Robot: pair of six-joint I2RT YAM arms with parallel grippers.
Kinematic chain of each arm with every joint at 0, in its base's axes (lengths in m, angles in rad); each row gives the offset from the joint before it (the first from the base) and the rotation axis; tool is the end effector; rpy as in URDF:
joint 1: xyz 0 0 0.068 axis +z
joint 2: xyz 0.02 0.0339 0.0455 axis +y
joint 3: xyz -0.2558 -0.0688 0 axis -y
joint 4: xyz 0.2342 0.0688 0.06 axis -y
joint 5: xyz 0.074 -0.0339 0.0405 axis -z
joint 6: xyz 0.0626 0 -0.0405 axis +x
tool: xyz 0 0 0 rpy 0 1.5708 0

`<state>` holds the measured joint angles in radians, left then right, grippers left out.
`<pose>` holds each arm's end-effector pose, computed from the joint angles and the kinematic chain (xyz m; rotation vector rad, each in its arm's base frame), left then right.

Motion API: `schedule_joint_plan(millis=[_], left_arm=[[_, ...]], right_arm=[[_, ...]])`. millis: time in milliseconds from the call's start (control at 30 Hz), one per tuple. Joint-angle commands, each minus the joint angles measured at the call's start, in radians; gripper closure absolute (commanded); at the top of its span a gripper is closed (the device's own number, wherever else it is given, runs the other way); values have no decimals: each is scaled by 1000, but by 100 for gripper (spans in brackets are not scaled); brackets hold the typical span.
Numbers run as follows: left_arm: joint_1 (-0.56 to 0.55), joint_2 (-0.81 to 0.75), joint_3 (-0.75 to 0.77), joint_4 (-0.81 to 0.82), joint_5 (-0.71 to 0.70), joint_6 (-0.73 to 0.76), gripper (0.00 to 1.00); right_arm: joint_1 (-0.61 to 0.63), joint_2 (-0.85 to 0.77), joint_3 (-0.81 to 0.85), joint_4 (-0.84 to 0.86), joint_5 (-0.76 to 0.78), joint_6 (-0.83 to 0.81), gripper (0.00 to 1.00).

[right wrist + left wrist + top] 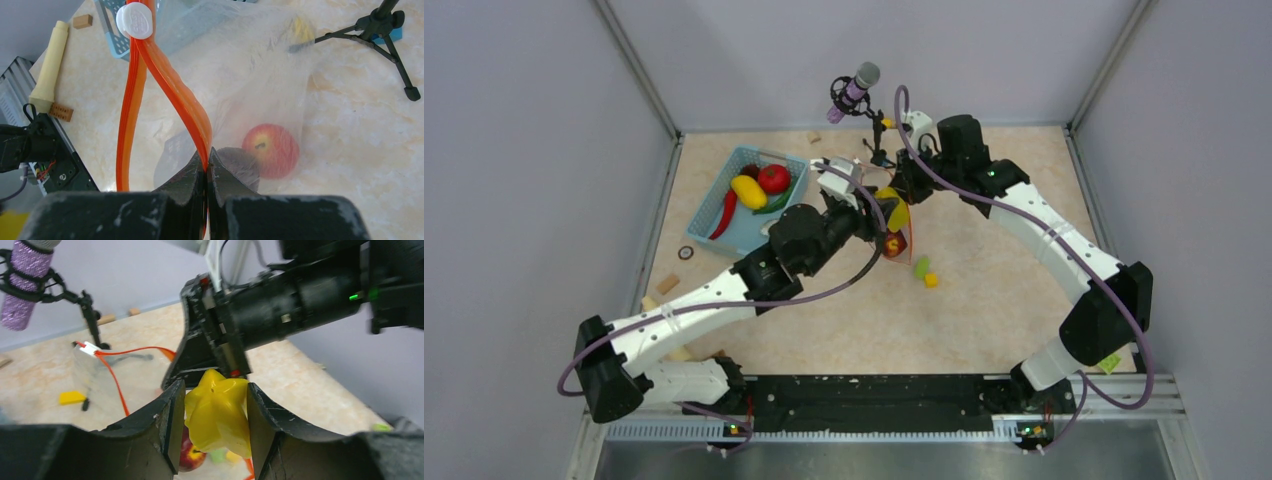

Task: Place the food in the zip-top bag and seal the zipper
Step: Place the fake fruit in the zipper food storage bag.

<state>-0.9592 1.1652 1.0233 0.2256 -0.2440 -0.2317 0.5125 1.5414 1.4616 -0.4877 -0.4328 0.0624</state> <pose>0.1810 -0.2318 0.3861 0.3527 1.4983 -0.7757 0.3018 0.1999 0.3400 -0.7391 2.0563 0.7947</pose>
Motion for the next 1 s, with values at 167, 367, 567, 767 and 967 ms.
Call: schedule_joint_plan(millis=[167, 367, 567, 767, 967], left_arm=[[-6, 77, -13, 140, -232, 150, 100], [-8, 81, -27, 142, -253, 169, 100], [-24, 25, -28, 88, -195, 196, 100], [-54, 2, -69, 78, -238, 224, 100], [-59, 29, -83, 51, -270, 217, 87]], right_arm=[[9, -38, 34, 9, -75, -13, 100], [9, -77, 17, 2, -236, -1, 100], [17, -120, -10, -6, -367, -2, 100], [17, -99, 10, -39, -427, 15, 100], [17, -59, 37, -56, -386, 22, 100]])
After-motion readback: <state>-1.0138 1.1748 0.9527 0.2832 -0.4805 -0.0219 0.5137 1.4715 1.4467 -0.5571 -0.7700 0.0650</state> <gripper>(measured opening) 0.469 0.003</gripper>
